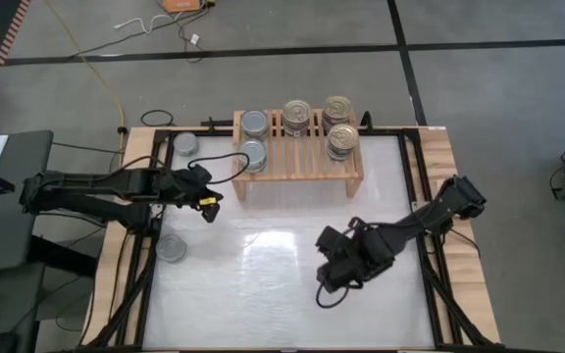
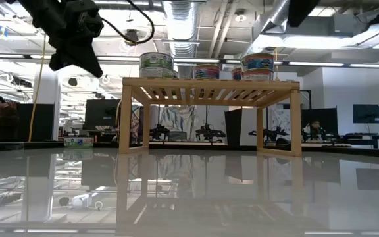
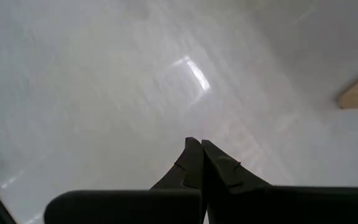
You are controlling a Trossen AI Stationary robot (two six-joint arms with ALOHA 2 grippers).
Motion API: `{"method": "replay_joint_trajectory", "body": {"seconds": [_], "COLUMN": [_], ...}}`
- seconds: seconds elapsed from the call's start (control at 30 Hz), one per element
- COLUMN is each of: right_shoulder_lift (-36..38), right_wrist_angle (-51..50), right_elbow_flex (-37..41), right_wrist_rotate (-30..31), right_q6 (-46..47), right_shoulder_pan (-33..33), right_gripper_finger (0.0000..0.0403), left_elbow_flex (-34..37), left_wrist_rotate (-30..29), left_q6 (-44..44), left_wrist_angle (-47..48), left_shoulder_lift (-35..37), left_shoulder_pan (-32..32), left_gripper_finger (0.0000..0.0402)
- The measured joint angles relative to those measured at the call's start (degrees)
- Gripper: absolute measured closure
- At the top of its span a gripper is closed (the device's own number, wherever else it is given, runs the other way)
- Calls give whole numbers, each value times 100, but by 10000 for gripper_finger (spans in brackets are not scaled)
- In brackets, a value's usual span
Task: Stack canned seafood by type on shelf
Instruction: Put the green tuna can on the shelf
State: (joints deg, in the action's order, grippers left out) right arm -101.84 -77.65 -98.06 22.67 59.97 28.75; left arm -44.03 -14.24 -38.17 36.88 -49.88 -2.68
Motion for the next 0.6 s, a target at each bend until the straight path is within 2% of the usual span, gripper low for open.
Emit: {"method": "replay_joint_trajectory", "body": {"seconds": [0.23,0.37,0.47,0.6], "right_shoulder_lift": [0,63,409,968], "right_wrist_angle": [-284,-523,-266,805], "right_elbow_flex": [0,58,484,1490], "right_wrist_rotate": [113,216,297,309], "right_q6": [342,549,762,931], "right_shoulder_pan": [404,734,1011,1387], "right_gripper_finger": [382,382,382,382], "left_elbow_flex": [0,0,0,0], "left_wrist_rotate": [-19,-108,-210,-277], "left_q6": [399,351,134,-148], "left_wrist_angle": [-1021,-1170,-1226,-1252], "left_shoulder_lift": [46,39,37,39], "left_shoulder_pan": [-2,0,0,0], "left_gripper_finger": [382,371,365,350]}}
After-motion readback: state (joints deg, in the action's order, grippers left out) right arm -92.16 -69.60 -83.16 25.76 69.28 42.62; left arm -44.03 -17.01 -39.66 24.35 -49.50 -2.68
